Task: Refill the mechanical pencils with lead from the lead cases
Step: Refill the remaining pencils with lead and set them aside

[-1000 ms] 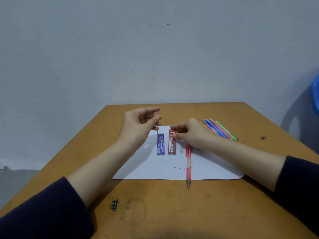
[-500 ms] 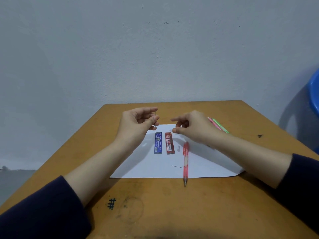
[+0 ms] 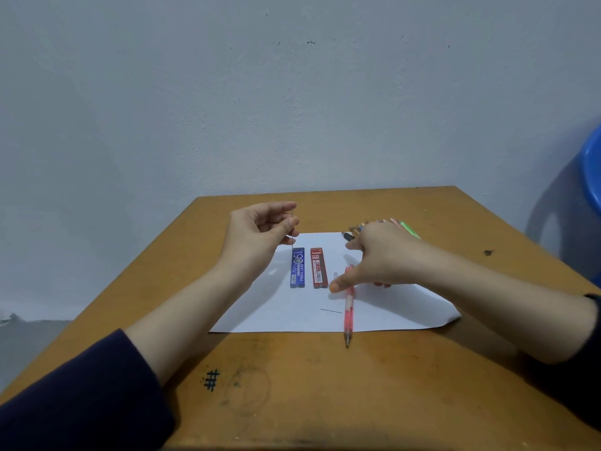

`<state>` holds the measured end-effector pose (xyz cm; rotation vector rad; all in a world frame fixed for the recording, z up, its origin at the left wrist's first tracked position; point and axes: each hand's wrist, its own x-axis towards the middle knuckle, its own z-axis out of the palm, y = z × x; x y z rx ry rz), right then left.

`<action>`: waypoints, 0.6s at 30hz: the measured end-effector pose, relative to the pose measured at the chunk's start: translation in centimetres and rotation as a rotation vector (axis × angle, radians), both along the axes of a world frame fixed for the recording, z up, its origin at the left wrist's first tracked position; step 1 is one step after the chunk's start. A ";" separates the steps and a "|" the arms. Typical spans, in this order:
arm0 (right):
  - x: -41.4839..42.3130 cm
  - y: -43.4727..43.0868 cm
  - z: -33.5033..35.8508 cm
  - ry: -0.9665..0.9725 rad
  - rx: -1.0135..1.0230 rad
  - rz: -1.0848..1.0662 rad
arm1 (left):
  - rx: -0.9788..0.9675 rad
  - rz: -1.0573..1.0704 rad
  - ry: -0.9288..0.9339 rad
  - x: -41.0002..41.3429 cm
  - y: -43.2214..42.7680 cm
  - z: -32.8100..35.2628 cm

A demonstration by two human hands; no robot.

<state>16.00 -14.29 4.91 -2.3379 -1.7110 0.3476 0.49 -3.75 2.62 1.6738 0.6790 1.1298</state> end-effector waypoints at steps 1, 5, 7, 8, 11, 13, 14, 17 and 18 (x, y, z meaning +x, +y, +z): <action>-0.1 0.1 -0.1 0.013 -0.005 -0.008 | 0.001 0.001 -0.001 0.0 0.0 0.0; 0.0 0.2 -0.5 0.022 -0.046 -0.030 | 0.000 0.004 -0.001 0.0 0.0 0.0; 0.3 0.3 -0.8 0.066 -0.048 -0.037 | -0.001 0.003 0.000 0.0 0.0 0.0; 0.4 0.4 -0.9 0.085 -0.047 -0.043 | -0.001 0.003 0.000 0.0 0.0 0.0; 0.9 0.8 -1.1 0.107 -0.050 -0.049 | -0.001 0.003 0.002 0.0 -0.1 -0.1; 1.2 1.0 -1.2 0.139 -0.045 -0.057 | -0.001 0.003 0.005 0.0 -0.1 -0.1; 1.3 1.0 -1.2 0.153 -0.039 -0.059 | -0.002 0.003 0.005 0.0 -0.1 -0.1; 1.7 1.2 -1.3 0.210 -0.004 -0.051 | -0.003 0.006 0.001 0.0 -0.1 0.0; 1.8 1.2 -1.3 0.244 0.015 -0.050 | -0.003 0.009 -0.002 0.0 -0.1 0.0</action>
